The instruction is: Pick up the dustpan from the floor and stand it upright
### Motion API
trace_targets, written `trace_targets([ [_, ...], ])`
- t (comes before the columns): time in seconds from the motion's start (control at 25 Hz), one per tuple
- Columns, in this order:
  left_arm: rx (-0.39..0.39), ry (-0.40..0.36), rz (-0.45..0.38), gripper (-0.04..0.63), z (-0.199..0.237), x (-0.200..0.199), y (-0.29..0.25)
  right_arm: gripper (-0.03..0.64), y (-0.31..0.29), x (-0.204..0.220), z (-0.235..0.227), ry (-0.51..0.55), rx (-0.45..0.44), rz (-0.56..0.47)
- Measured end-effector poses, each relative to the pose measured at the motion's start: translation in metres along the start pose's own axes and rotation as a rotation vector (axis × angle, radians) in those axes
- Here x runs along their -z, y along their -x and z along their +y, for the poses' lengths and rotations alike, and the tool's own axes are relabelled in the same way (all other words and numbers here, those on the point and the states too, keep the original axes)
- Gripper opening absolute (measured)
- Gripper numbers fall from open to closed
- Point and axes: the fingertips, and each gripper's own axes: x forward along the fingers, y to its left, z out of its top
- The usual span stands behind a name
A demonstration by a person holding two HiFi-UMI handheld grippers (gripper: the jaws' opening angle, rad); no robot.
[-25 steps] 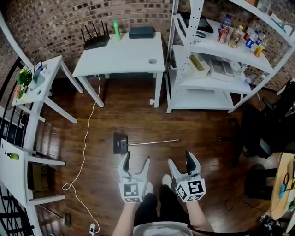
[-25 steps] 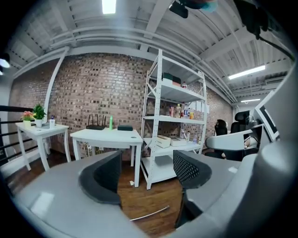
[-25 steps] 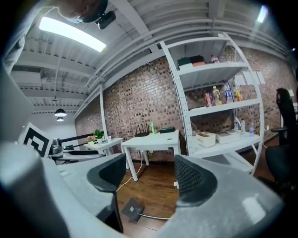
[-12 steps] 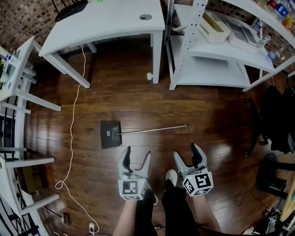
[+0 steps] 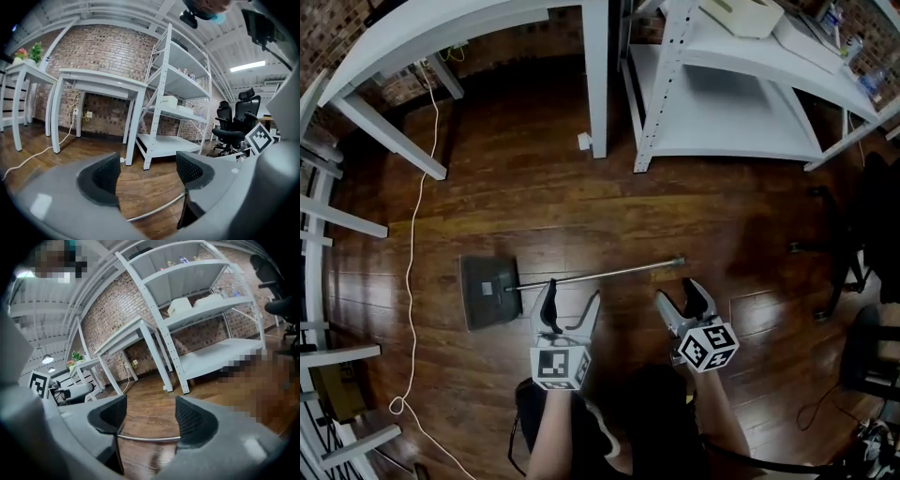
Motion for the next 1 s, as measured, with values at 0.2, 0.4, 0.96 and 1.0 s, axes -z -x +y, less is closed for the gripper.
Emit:
trace_targets([
  [0.2,0.023,-0.003,-0.062,0.391,0.006,0.037,-0.037,0.31,-0.03,0.058,-0.06,-0.113,-0.014,0.0],
  [0.4,0.025,-0.018,-0.095,0.385,0.009,0.061,-0.055,0.31,-0.048,0.123,-0.115,-0.362,-0.006,0.001],
  [0.96,0.025,-0.037,-0.083,0.374,-0.008,0.092,-0.049,0.229,-0.132,0.211,-0.173,-0.89,-0.009,-0.079],
  [1.0,0.017,-0.033,-0.085,0.374,-0.006,0.09,-0.046,0.222,-0.136,0.212,-0.175,-0.904,-0.001,-0.079],
])
